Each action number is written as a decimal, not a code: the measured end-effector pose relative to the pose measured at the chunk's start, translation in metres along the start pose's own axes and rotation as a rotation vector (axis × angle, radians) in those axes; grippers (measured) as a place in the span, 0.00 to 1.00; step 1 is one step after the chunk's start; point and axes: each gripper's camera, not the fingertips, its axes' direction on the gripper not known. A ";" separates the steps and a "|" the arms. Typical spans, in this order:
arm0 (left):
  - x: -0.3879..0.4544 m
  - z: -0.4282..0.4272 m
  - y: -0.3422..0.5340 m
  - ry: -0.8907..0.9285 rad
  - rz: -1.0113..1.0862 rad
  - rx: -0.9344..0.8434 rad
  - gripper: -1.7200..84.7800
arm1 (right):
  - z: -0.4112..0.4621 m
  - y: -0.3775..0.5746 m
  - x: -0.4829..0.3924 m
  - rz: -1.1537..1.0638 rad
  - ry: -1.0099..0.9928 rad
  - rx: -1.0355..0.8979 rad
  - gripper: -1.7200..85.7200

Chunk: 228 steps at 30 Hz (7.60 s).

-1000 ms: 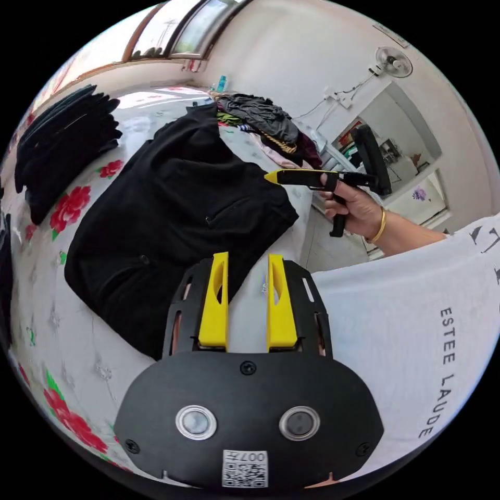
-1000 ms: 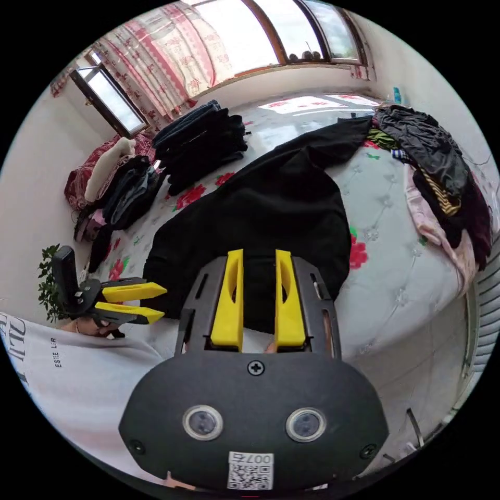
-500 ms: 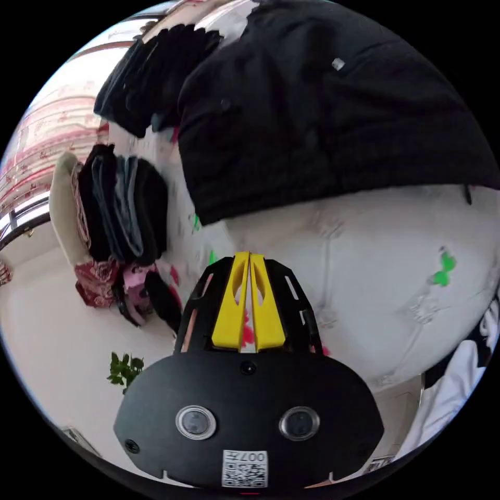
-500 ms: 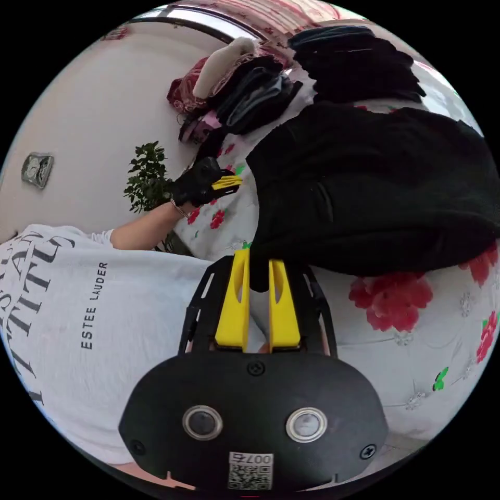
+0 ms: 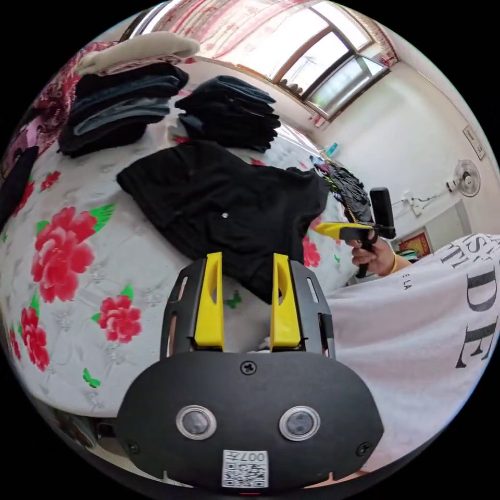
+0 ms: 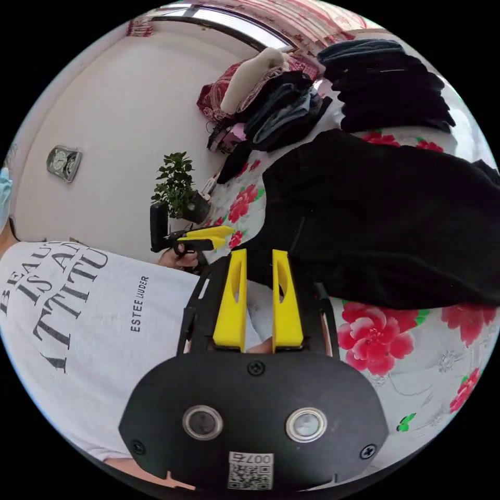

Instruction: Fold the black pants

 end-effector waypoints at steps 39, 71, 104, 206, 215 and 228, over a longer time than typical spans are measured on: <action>0.053 -0.332 -0.112 -0.738 0.081 0.302 0.02 | -0.419 0.049 -0.011 0.088 0.205 0.919 0.02; -0.210 -0.087 -0.183 -0.529 -0.327 -0.064 0.07 | -0.162 -0.140 0.210 0.669 0.419 0.347 0.14; -0.291 -0.004 -0.191 -0.671 -0.277 -0.151 0.01 | -0.011 -0.041 0.088 0.091 0.658 0.017 0.13; -0.151 -0.125 -0.169 -0.712 -0.297 0.003 0.11 | -0.089 -0.164 0.154 0.258 0.759 0.154 0.12; -0.230 -0.048 -0.293 -0.675 -0.168 -0.321 0.10 | -0.052 -0.332 0.243 0.200 0.887 -0.041 0.11; -0.201 -0.180 -0.288 -0.473 -0.243 -0.062 0.01 | -0.134 -0.303 0.203 0.175 0.773 0.156 0.02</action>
